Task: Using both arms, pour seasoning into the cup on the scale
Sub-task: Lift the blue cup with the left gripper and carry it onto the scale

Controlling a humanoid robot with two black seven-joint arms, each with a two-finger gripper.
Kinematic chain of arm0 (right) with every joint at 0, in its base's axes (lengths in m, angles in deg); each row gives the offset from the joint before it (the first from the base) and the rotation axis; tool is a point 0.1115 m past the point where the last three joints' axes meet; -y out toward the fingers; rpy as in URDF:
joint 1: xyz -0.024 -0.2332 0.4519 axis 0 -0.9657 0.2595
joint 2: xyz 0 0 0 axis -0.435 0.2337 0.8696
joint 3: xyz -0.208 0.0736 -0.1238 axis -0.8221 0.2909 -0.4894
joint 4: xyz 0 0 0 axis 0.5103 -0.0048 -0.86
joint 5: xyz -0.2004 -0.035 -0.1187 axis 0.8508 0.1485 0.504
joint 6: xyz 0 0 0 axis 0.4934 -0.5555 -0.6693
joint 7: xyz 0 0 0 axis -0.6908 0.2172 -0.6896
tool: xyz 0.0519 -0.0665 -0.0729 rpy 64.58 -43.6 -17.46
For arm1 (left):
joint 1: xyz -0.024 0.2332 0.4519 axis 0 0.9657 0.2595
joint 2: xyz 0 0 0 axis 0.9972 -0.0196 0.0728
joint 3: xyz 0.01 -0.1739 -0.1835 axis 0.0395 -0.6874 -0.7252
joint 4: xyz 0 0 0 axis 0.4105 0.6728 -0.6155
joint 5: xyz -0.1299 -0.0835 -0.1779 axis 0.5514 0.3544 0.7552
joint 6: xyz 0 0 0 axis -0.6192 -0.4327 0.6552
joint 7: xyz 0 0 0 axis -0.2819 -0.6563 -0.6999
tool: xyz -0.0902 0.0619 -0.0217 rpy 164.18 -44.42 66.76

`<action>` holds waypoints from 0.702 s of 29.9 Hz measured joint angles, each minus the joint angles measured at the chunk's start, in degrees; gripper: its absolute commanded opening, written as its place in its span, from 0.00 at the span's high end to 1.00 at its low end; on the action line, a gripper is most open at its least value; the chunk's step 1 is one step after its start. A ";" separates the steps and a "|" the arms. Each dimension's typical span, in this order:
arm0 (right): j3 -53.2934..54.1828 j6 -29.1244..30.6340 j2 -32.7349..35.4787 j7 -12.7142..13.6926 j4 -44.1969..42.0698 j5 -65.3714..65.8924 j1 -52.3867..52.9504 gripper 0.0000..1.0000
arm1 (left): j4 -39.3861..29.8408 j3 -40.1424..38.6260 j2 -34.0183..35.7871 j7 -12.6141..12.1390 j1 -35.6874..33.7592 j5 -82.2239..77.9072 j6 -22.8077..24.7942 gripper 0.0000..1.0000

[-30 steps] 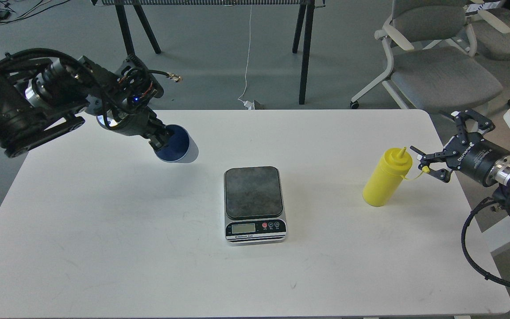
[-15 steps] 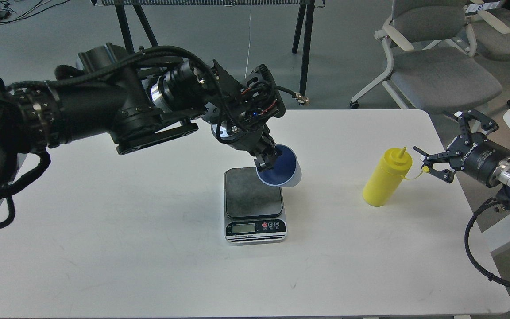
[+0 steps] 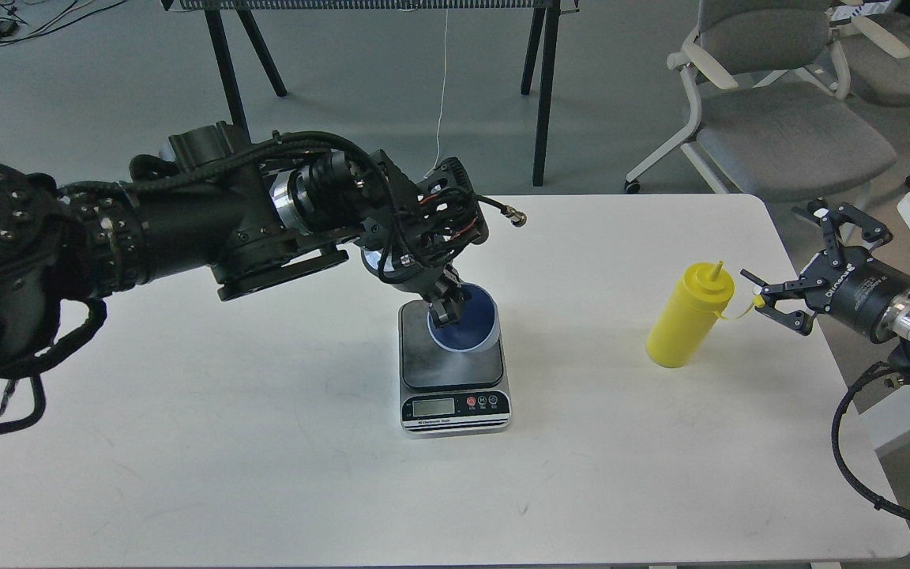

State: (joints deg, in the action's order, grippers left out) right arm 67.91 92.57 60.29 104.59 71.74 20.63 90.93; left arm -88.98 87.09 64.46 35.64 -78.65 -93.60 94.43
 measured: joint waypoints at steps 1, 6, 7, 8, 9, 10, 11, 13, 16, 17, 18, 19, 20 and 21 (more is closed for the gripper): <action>0.00 0.00 0.00 -0.01 -0.01 0.00 0.00 0.02 | 0.08 0.32 0.27 0.00 0.00 -0.01 0.00 0.93; 0.00 0.00 -0.01 -0.05 -0.07 0.00 0.00 0.02 | 0.13 2.24 1.01 0.00 -0.01 -0.01 0.00 0.92; 0.00 0.00 -0.01 -0.05 -0.10 0.00 0.00 0.02 | 0.11 2.35 1.04 0.00 -0.02 -0.01 0.00 0.92; 0.00 0.00 -0.01 -0.05 -0.12 0.00 0.00 0.02 | 0.09 2.41 1.06 0.00 -0.02 -0.01 0.00 0.92; 0.02 0.00 -0.01 -0.05 -0.13 0.00 0.00 0.02 | 0.08 2.44 1.08 0.00 -0.02 -0.01 0.00 0.92; 0.04 0.00 -0.01 -0.05 -0.14 0.00 0.00 0.02 | 0.06 2.48 1.08 0.00 -0.07 0.00 0.00 0.92; 0.06 0.00 -0.01 -0.06 -0.14 0.00 0.00 0.02 | 0.03 2.55 1.09 0.00 -0.11 0.01 0.00 0.92; 0.07 0.00 -0.01 -0.06 -0.15 0.00 0.00 0.02 | 0.00 2.93 1.09 0.00 -0.11 0.03 0.00 0.92; 0.08 0.00 -0.01 -0.06 -0.21 0.00 -0.03 0.02 | 0.00 3.54 1.09 0.00 -0.11 0.07 0.00 0.92; 0.08 0.00 -0.01 -0.06 -0.24 0.00 -0.05 0.02 | 0.01 3.62 1.07 0.00 -0.10 0.07 0.00 0.91; 0.08 0.00 -0.01 -0.06 -0.27 0.00 -0.06 0.02 | 0.01 3.65 1.06 -0.01 -0.01 0.07 0.00 0.91; 0.08 0.00 -0.01 -0.06 -0.30 0.00 -0.07 0.02 | 0.02 3.68 1.04 -0.01 0.17 0.07 0.00 0.91; 0.08 0.00 -0.01 -0.06 -0.32 0.00 -0.08 0.02 | 0.02 3.69 1.02 -0.01 0.31 0.08 0.00 0.90; 0.08 0.00 -0.01 -0.06 -0.32 0.00 -0.08 0.02 | 0.02 3.68 1.02 -0.01 0.36 0.08 0.00 0.90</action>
State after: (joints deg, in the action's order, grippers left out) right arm 67.99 92.57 60.29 104.53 71.42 20.63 90.85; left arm -88.95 90.77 65.48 35.64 -78.30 -93.52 94.43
